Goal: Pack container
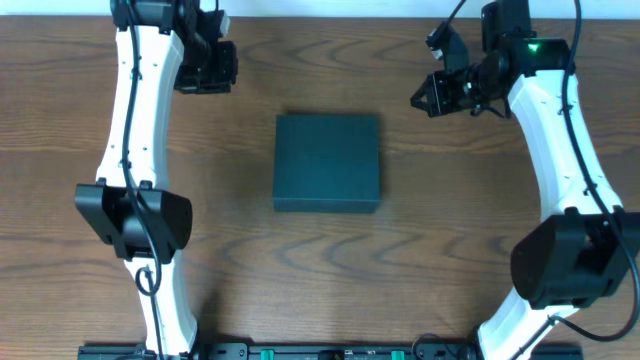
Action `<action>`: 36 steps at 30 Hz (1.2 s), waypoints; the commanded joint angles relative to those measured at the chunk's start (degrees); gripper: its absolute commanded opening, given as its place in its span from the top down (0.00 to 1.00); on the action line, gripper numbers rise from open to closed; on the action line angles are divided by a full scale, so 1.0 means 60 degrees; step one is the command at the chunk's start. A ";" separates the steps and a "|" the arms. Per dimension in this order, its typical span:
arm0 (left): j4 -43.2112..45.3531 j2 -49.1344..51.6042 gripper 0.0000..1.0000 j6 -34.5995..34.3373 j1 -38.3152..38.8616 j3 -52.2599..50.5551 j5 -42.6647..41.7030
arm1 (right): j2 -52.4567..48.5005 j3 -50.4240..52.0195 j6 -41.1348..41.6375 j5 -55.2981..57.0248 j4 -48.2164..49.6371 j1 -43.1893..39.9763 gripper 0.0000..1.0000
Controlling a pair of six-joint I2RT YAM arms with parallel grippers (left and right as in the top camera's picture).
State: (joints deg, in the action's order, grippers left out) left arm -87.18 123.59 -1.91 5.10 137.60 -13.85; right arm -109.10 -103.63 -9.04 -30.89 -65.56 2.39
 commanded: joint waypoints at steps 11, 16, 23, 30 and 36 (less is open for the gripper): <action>-0.1526 -0.3555 0.94 0.0761 0.0025 -0.0324 -0.0080 | 0.4164 0.0783 -0.0903 0.0259 -0.1767 -0.0058 0.98; -0.0623 -0.6127 0.94 0.0787 0.0029 -0.3126 -0.0193 | 0.6451 0.3297 -0.0896 0.0251 -0.1774 0.0178 0.98; 0.1107 -1.0681 0.94 0.0652 0.0029 -0.9129 -0.0171 | 1.0331 0.6812 -0.0823 -0.0178 -0.1464 0.0175 0.98; 0.1942 -1.3344 0.44 -0.0375 0.0029 -1.2065 -0.0164 | 1.2528 0.8153 0.0743 -0.0098 -0.1439 0.0168 0.01; 0.1235 -1.3486 0.05 -0.0754 0.0029 -1.2160 -0.0164 | 1.2593 0.8171 0.1322 -0.0098 -0.1468 0.0168 0.01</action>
State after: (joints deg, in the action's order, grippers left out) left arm -78.70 42.87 -4.60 5.26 65.04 -14.68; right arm -33.71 -54.96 -3.84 -31.07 -74.39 2.81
